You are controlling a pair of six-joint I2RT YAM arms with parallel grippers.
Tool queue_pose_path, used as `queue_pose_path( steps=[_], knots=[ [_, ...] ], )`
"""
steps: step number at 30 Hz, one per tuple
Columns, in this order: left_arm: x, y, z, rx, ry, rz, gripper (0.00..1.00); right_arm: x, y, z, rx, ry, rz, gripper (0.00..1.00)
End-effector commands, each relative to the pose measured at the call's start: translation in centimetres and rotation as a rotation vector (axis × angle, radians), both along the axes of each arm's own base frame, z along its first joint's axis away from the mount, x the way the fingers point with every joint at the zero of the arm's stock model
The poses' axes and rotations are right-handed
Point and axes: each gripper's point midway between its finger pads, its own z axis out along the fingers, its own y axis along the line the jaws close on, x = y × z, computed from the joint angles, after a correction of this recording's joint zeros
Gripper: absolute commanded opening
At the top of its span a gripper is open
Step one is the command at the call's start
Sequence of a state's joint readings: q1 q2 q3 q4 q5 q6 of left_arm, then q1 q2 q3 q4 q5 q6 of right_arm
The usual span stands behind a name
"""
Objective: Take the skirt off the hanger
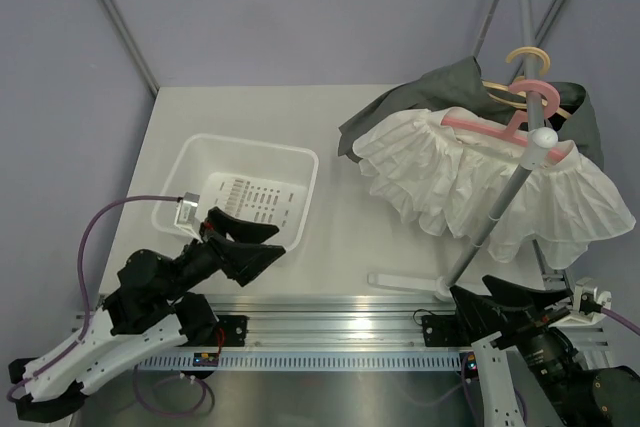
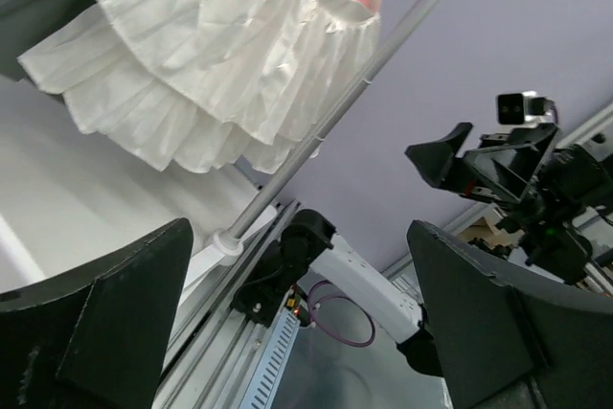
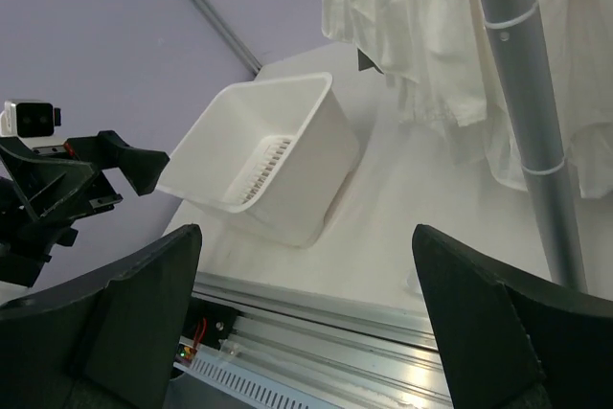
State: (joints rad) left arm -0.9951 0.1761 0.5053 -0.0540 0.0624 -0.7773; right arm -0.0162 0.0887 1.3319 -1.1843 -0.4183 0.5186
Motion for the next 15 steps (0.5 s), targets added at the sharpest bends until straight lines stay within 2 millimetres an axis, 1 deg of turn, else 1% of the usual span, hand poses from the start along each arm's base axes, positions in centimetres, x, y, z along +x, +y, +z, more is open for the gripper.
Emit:
queue_pose_path(
  steps=[1,2,3,4,5,7,8,9,10,11,12,13,14,15],
  knots=[
    [1.4,0.3,0.9,0.046,0.057,0.074,0.99,1.1,-0.8,-0.6,-0.012,0.065,-0.051,0.99],
    [2.0,-0.6,0.2,0.093,0.082,0.077,0.99,1.1,-0.9,-0.6,-0.013,0.063,-0.057,0.99],
    [2.2,-0.9,-0.1,0.125,0.095,0.078,0.99,1.0,-0.8,-0.5,-0.015,0.064,-0.054,0.99],
    [2.2,-1.1,1.2,0.122,0.089,0.074,0.99,1.1,-0.8,-0.5,-0.013,0.069,-0.054,0.99],
    [2.9,-2.2,0.6,0.172,0.113,0.074,0.99,1.2,-0.8,-0.5,-0.013,0.080,-0.054,0.99],
    [3.6,-3.0,0.9,0.220,0.123,0.081,0.99,1.1,-0.8,-0.4,-0.008,0.093,-0.052,1.00],
    [4.3,-3.9,2.0,0.245,0.115,0.087,0.99,1.3,-0.9,-0.4,-0.006,0.114,-0.057,0.99],
    [4.6,-4.4,2.4,0.262,0.112,0.083,0.99,1.2,-1.0,-0.4,-0.002,0.123,-0.065,0.99],
    [4.9,-4.9,3.0,0.275,0.106,0.080,0.99,1.2,-1.1,-0.9,0.004,0.165,-0.078,0.99],
    [4.9,-5.1,5.4,0.256,0.076,0.080,0.98,1.8,-2.0,-1.3,0.011,0.210,-0.135,0.99],
    [5.7,-6.3,5.0,0.295,0.080,0.078,0.98,1.9,-2.6,-1.4,0.020,0.238,-0.172,0.99],
    [6.0,-6.8,5.6,0.300,0.063,0.077,0.98,1.9,-3.2,-2.5,0.040,0.311,-0.216,0.99],
    [6.5,-7.1,6.3,0.322,0.006,0.086,0.98,2.7,-4.0,-3.0,0.039,0.364,-0.272,0.99],
    [6.6,-8.0,7.5,0.325,-0.043,0.065,0.99,2.9,-4.4,-3.2,0.040,0.385,-0.295,0.99]
  ],
)
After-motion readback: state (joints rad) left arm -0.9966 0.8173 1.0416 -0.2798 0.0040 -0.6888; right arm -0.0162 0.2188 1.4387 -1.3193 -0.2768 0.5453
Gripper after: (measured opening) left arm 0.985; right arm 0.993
